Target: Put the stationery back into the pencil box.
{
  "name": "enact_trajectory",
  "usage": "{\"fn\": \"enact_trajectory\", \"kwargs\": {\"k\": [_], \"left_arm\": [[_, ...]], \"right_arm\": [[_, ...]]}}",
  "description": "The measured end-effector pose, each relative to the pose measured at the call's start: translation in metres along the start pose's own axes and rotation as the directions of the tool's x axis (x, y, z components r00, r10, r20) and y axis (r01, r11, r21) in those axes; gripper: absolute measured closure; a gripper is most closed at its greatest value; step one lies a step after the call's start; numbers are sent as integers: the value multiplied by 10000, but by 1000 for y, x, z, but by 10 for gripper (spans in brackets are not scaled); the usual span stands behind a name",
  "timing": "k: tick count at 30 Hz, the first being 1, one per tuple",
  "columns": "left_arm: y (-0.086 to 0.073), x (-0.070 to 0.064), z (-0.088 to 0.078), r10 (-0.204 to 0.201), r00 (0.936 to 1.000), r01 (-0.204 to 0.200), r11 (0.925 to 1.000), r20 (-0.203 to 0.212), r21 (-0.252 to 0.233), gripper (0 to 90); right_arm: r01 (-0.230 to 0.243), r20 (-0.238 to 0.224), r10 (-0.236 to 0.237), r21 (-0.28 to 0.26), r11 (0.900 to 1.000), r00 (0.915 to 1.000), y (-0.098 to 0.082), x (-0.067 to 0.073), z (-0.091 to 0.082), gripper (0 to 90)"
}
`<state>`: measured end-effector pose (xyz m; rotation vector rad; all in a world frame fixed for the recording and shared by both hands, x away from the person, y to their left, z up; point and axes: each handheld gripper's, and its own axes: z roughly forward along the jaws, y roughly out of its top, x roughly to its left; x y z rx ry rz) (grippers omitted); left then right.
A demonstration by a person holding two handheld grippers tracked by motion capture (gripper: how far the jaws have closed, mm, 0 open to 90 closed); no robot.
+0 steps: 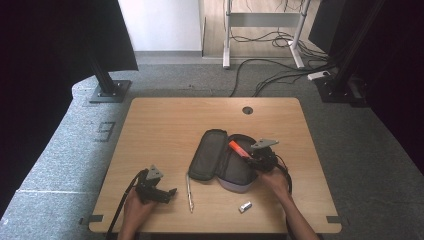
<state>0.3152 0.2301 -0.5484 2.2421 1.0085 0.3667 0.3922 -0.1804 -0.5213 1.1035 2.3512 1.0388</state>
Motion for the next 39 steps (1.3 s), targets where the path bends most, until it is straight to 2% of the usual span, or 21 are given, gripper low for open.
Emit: {"fn": "enact_trajectory", "kwargs": {"k": [13, 18, 26, 30, 39], "left_arm": [[0, 0, 0, -2, 10000, 2, 10000, 0, 1, 0], [0, 0, 0, -3, 10000, 3, 10000, -9, 1, 0], [0, 0, 0, -1, 10000, 1, 10000, -1, -1, 0], [0, 0, 0, -3, 10000, 3, 10000, -3, -2, 0], [0, 0, 0, -3, 10000, 3, 10000, -1, -2, 0]], "right_arm": [[40, -177, -34, 331, 9994, 9998, -4, -2, 6, 638], [45, -187, -39, 277, 9996, 9998, -2, -2, 4, 521], [400, -105, -399, 82, 9992, 9991, 3, 0, -6, 362], [467, -69, -467, -19, 9989, 9989, 5, 1, -13, 319], [641, -462, -644, -87, 9979, 9969, 5, 4, -24, 271]]}}
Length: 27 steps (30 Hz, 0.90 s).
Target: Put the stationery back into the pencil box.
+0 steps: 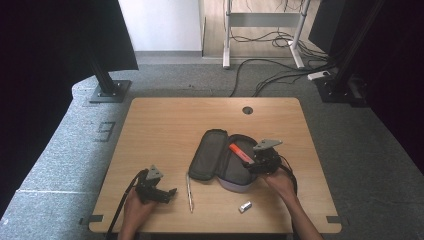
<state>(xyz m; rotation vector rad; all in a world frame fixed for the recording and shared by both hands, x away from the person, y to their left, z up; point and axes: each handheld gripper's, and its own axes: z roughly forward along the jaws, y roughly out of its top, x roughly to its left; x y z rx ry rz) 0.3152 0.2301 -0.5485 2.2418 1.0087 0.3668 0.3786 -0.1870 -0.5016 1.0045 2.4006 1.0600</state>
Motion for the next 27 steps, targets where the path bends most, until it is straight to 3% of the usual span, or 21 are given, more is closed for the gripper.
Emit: {"fn": "enact_trajectory", "kwargs": {"k": [8, 27], "left_arm": [[0, 0, 0, 2, 10000, -2, 10000, 0, 1, 0], [0, 0, 0, 7, 10000, -7, 10000, 0, 2, 0]], "right_arm": [[-87, -382, 83, -84, 9999, 9992, -1, 3, -10, 211], [-56, -444, 45, -226, 9997, 9990, -16, 11, -32, 141]]}}
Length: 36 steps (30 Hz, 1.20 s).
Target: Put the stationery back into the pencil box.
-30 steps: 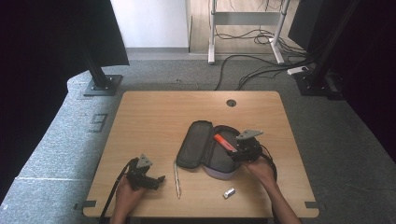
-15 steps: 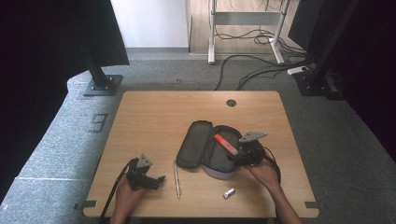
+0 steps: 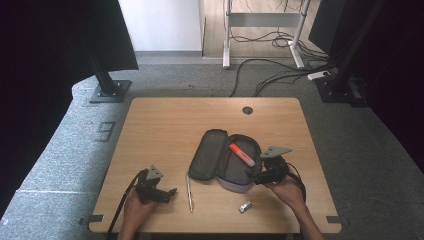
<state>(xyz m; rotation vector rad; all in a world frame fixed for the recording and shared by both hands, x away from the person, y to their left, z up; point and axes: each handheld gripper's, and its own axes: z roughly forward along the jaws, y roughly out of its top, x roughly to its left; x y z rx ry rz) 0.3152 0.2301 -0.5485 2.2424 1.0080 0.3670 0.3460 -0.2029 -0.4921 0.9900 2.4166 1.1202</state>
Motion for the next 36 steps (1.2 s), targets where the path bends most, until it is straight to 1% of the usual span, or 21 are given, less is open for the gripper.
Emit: {"fn": "enact_trajectory", "kwargs": {"k": [3, 7, 12, 23, 36], "left_arm": [[0, 0, 0, -1, 10000, 1, 10000, 0, -1, 0], [0, 0, 0, 0, 10000, 0, 10000, 0, 0, 0], [0, 0, 0, -1, 10000, 1, 10000, 0, -1, 0], [0, 0, 0, -2, 10000, 2, 10000, 0, -1, 0], [0, 0, 0, -2, 10000, 2, 10000, -8, 0, 0]], "right_arm": [[6, -62, -7, -78, 10000, 10000, -2, 2, -4, 153], [-61, -68, 60, -142, 9999, 10000, -5, 4, -10, 181], [-111, -52, 110, -167, 9998, 9999, -10, 5, -16, 194], [-59, -64, 59, 68, 10000, 10000, -26, 12, -25, 236], [20, -287, -15, 157, 9999, 9996, -45, 24, -31, 298]]}}
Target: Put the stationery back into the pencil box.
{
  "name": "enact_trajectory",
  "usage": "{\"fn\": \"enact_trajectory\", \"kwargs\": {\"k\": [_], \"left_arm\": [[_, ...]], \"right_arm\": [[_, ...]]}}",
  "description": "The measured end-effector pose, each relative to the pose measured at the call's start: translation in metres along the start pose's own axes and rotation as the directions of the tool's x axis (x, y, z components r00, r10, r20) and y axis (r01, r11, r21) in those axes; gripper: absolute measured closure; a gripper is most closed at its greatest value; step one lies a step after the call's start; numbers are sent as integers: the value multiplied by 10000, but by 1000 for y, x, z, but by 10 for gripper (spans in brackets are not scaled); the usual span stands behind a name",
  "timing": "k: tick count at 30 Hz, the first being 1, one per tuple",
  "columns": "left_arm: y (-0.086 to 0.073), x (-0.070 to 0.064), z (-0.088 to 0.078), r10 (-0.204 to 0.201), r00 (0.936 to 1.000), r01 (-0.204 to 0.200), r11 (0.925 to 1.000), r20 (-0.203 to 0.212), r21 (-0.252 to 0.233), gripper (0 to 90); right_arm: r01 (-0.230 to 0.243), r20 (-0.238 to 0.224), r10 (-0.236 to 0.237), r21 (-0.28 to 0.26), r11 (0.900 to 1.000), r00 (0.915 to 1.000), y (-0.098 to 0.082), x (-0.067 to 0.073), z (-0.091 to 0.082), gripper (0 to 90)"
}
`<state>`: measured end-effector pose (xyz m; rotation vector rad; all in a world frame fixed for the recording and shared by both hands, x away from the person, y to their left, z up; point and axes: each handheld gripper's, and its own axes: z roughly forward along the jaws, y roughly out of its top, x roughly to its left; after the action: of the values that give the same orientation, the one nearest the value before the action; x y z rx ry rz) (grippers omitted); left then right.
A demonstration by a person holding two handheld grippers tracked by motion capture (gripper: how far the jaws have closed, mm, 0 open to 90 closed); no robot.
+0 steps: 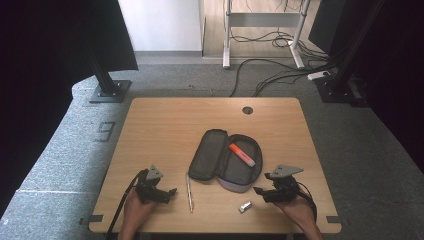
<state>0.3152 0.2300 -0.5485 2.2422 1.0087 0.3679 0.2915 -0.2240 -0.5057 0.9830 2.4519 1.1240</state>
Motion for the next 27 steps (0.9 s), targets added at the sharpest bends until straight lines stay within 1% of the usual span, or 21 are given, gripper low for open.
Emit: {"fn": "enact_trajectory", "kwargs": {"k": [1, 5, 9, 16, 19, 27], "left_arm": [[0, 0, 0, -1, 10000, 1, 10000, 0, -2, 0], [0, 0, 0, -2, 10000, 2, 10000, 8, -3, 0], [0, 0, 0, -2, 10000, 2, 10000, 8, -2, 0], [0, 0, 0, -1, 10000, 1, 10000, 7, -4, 0], [0, 0, 0, -2, 10000, 2, 10000, 9, -5, 0], [0, 0, 0, -1, 10000, 1, 10000, 7, -4, 0]], "right_arm": [[23, 36, -23, -5, 10000, 10000, -1, 1, 0, 301], [62, -63, -62, -4, 10000, 10000, -6, 5, -1, 327], [170, -339, -170, -10, 9999, 9993, -11, 11, 0, 357], [285, -723, -280, 59, 9996, 9970, -14, 21, 5, 366], [398, -951, -386, 107, 9991, 9947, -15, 26, 10, 367], [602, -1329, -564, 246, 9979, 9895, -16, 37, 18, 371]]}}
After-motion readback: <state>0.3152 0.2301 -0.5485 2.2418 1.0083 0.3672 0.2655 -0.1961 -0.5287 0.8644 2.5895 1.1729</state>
